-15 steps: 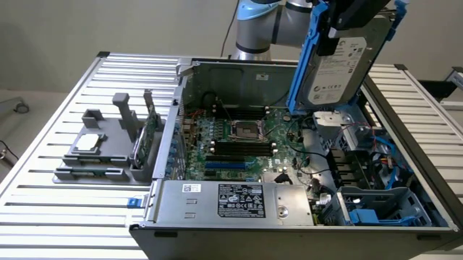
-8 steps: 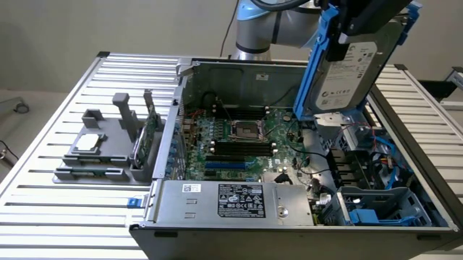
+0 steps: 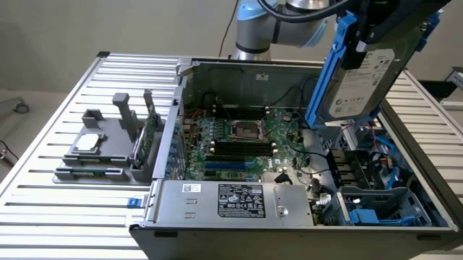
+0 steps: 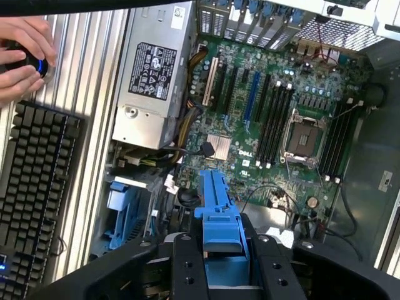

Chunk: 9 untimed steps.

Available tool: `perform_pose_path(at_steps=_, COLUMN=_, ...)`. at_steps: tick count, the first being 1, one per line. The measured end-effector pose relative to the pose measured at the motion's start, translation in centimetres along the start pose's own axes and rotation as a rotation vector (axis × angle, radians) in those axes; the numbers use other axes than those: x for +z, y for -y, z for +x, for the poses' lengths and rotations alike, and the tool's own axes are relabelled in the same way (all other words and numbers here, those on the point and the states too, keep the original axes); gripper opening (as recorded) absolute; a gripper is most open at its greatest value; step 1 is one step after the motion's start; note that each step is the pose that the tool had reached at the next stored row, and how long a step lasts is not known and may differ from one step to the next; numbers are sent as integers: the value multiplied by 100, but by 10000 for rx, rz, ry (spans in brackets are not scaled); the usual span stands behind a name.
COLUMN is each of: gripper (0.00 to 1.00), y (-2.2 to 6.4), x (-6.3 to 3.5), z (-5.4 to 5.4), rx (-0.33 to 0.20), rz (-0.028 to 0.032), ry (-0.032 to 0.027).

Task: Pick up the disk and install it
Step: 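Pick up the disk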

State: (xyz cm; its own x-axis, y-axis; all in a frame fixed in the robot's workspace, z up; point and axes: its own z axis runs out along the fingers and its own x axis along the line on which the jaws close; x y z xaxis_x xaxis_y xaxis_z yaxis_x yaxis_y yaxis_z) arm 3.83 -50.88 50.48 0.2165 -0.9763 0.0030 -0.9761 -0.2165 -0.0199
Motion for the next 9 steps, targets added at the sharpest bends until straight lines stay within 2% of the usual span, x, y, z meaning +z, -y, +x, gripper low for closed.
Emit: perform_pose_path(at_steps=9, gripper=33, y=126, x=3, z=255, rx=1, rz=33, ry=39)
